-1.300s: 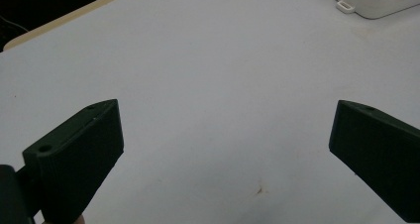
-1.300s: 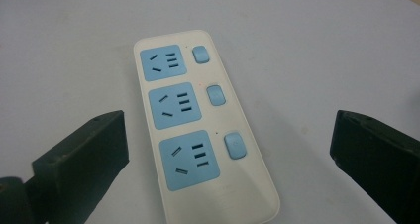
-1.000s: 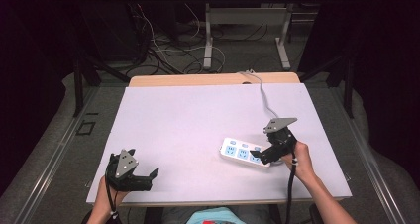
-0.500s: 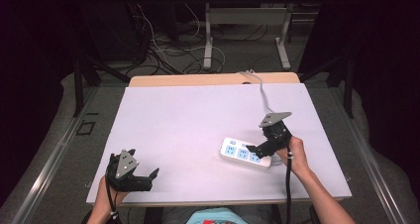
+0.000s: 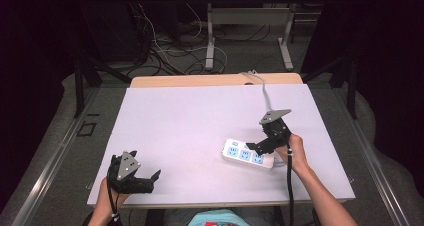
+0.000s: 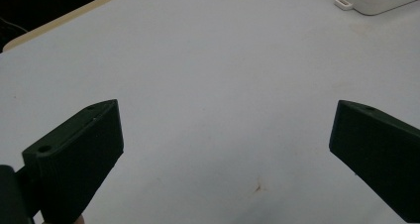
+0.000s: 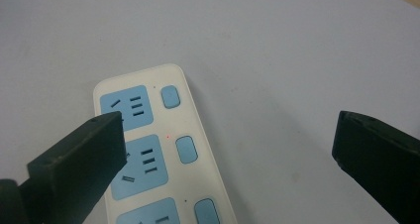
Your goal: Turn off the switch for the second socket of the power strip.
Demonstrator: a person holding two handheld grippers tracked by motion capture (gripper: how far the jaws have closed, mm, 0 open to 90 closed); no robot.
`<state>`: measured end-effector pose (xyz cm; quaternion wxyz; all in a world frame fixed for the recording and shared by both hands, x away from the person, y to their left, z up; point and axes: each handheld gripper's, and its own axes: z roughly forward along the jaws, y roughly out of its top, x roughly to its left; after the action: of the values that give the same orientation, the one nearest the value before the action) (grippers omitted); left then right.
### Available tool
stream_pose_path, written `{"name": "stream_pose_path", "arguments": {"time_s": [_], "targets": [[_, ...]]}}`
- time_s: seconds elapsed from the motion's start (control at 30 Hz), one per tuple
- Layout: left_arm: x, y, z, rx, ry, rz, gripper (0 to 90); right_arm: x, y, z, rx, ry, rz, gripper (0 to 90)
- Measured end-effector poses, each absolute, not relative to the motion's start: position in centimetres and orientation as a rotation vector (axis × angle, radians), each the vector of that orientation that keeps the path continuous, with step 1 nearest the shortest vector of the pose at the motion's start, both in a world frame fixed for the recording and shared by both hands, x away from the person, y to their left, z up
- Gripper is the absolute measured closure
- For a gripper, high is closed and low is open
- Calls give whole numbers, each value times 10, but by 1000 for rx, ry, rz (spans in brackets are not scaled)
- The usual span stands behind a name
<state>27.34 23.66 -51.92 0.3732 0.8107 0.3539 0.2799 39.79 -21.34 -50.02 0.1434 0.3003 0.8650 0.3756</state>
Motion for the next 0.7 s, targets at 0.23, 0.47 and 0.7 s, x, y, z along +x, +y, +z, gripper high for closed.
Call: {"name": "stream_pose_path", "arguments": {"time_s": [0.23,0.47,0.7], "targets": [[273,236,-520,2073,916,702,0,406,-213,-503,897,2484,1060,0],[272,236,-519,2081,906,707,0,413,-212,-508,926,2475,1059,0],[273,235,-520,2075,906,712,0,412,-209,-509,945,2454,1071,192]]}}
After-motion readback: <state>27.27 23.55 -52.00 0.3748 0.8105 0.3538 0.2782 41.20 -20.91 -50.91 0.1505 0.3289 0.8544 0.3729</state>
